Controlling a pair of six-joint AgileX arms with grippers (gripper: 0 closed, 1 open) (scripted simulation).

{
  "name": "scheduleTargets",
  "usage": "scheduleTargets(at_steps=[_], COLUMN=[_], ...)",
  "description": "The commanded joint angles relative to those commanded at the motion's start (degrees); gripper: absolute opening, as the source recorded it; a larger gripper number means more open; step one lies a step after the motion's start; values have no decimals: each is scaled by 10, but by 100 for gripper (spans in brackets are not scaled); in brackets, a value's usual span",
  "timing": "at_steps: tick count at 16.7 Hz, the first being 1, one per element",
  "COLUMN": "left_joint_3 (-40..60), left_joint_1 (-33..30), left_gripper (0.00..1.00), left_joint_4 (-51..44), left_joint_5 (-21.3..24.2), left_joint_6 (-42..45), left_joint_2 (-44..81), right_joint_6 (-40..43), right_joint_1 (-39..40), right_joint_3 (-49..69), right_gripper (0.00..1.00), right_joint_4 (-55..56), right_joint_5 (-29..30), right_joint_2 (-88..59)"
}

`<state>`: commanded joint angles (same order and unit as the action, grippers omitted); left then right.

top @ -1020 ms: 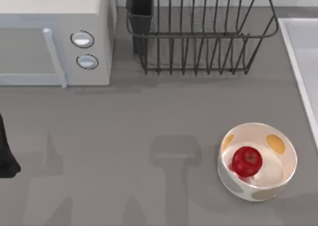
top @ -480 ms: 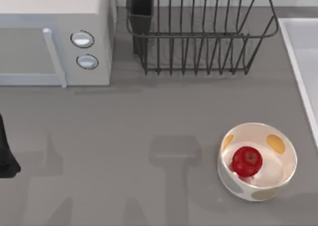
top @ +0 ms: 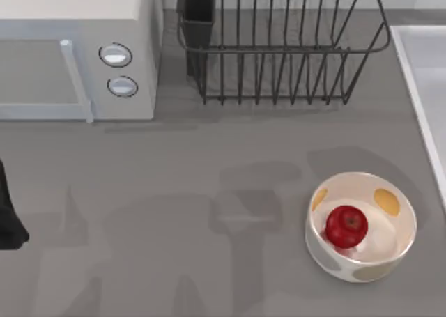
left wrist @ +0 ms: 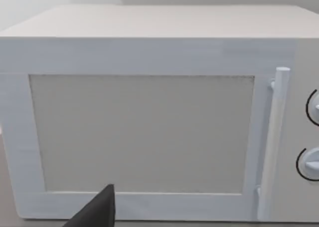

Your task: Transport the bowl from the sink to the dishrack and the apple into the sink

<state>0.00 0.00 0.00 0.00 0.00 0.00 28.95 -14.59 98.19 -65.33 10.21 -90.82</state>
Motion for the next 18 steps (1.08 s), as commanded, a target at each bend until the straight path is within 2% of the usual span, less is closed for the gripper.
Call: scheduleTargets(at_steps=[6,10,14,18], left_joint_3=[0,0,0,0], left_joint_1=[0,0,0,0], left_gripper=[100,100,100,100], left_joint_4=[0,0,0,0], left_joint_5=[0,0,0,0], left_joint_6=[0,0,0,0], left_joint_2=[0,0,0,0], right_joint_6=[-147,-231,-285,-303], right_joint_1=[302,471,570,601], right_joint_3=[-13,-28,-34,-34], right_gripper=[0,0,0,0], right_joint_4=[272,453,597,650], right_joint_5=[152,254,334,369], right_joint_2=[-50,-61,-54,-46])
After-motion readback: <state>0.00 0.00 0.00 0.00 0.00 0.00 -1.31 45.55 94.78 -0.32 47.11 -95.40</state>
